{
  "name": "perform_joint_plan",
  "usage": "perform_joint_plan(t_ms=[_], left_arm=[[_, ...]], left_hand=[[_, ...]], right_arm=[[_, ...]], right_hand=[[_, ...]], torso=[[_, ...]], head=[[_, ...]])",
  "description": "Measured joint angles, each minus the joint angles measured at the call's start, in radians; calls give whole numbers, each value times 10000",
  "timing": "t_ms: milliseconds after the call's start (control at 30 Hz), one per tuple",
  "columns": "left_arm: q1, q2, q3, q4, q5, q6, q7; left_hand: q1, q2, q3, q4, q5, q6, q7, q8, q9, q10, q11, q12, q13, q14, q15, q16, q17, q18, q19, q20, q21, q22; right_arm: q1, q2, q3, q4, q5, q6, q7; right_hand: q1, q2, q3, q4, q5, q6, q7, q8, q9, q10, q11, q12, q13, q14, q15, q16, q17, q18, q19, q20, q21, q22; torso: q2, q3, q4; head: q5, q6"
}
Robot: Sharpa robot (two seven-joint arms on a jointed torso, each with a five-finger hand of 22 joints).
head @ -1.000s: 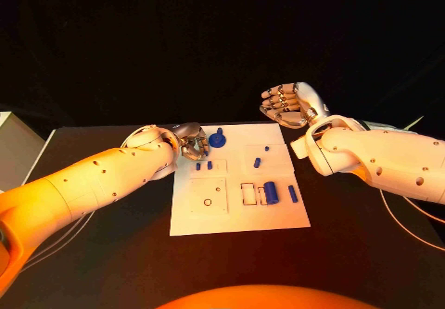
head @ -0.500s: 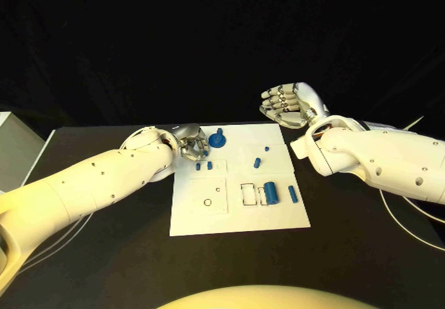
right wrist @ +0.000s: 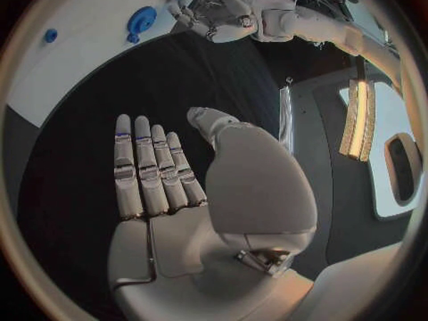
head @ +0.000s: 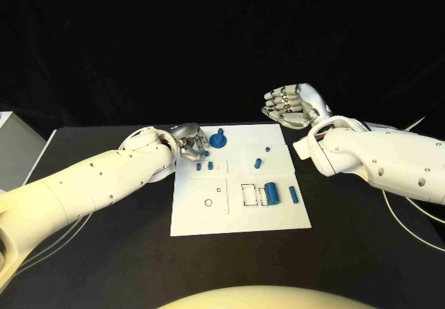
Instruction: Assemble the parts on the task board
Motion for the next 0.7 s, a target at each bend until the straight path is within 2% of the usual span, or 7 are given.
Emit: perform_joint_plan(t_ms=[100, 233, 333, 400, 467, 600, 700], left_arm=[[-3, -80, 17, -1, -7, -12, -20], [-7, -223, 101, 17, -10, -16, -42], [-9, -406, 256, 102, 4, -17, -51], [-10, -558, 431, 172, 63, -19, -52], [-5, -706, 571, 248, 179, -32, -47], [-5, -1118, 847, 562, 818, -129, 43], [-20, -1542, 980, 924, 1835, -268, 276]], left_hand=[[0, 0, 0, 0, 0, -69, -29, -56, -33, 0, 0, 0, 11, -74, 1, 0, -77, 0, 0, 0, -28, -33], [-40, -40, 0, 0, 0, -161, -89, -137, -88, -50, 42, -72, 29, -305, 11, -42, -376, 0, -174, 11, -216, -267], [-52, -52, -30, -25, 0, -197, -55, -138, -121, -253, 122, -141, 45, -803, 68, -267, -1109, 1, -588, 43, -518, -681], [-52, -52, -58, 3, 0, -197, -55, -138, -156, -512, 185, -236, 52, -1526, 138, -625, -2137, 12, -1023, 105, -861, -1117], [-52, -52, -58, 3, 0, -164, -21, -138, -162, -593, 267, -235, 76, -1984, 176, -875, -2776, 158, -1338, 141, -1104, -1433], [-52, -52, -88, 33, 0, 254, 276, 46, -162, -666, 269, -103, 187, -2924, 193, -1596, -4186, 159, -1738, 158, -1503, -1790], [-107, 3, -169, 114, 0, 453, 374, 181, -162, -626, 229, 95, 271, -3019, 197, -1907, -4464, 159, -1846, 159, -1719, -1921]], right_arm=[[0, -12, 0, -98, -187, 173, -124], [0, -27, 0, -255, -532, 503, -306], [0, -37, 0, -457, -1056, 976, -561], [0, -46, 0, -600, -1564, 1371, -787], [0, -49, 0, -707, -2074, 1723, -1005], [0, -39, 0, -874, -3353, 2459, -1530], [-4, -31, 0, -961, -4451, 2926, -1989]], right_hand=[[169, 76, 74, -160, -212, 222, 35, 0, -1, 363, -225, 63, 4, 759, -266, 337, 89, 0, 715, -287, 315, 29], [438, 47, 150, -466, -435, 582, -151, 0, -1, 1100, -495, 208, 24, 1828, -676, 854, 408, -1, 1788, -773, 938, 262], [574, 15, 89, -746, -477, 885, -355, 0, -15, 1874, -761, 275, 80, 2683, -1033, 1318, 775, -1, 2546, -1190, 1613, 614], [625, 67, 15, -876, -515, 1083, -446, 0, -26, 2270, -911, 275, 109, 3209, -1224, 1658, 1064, -1, 2952, -1403, 2088, 892], [625, 67, 3, -945, -572, 1283, -564, 0, -32, 2515, -1051, 175, 115, 3788, -1420, 2191, 1488, -2, 3370, -1597, 2647, 1234], [577, 19, 279, -1088, -623, 1604, -754, -47, -63, 3000, -1220, -115, 249, 3933, -1591, 3872, 2815, -2, 3756, -1839, 3754, 2014], [377, -181, 590, -1046, -740, 1669, -781, -175, -60, 3077, -1270, -348, 358, 3933, -1591, 5524, 4075, -3, 3913, -1863, 4978, 3186]], torso=[[0, 2, -1], [-2, 4, -4], [-8, 5, -5], [-14, 5, -2], [-16, 5, 0], [-17, 5, 3], [-14, 5, 5]], head=[[4, 11], [-4, 28], [-29, 56], [-67, 91], [-103, 132], [-157, 218], [-218, 275]])
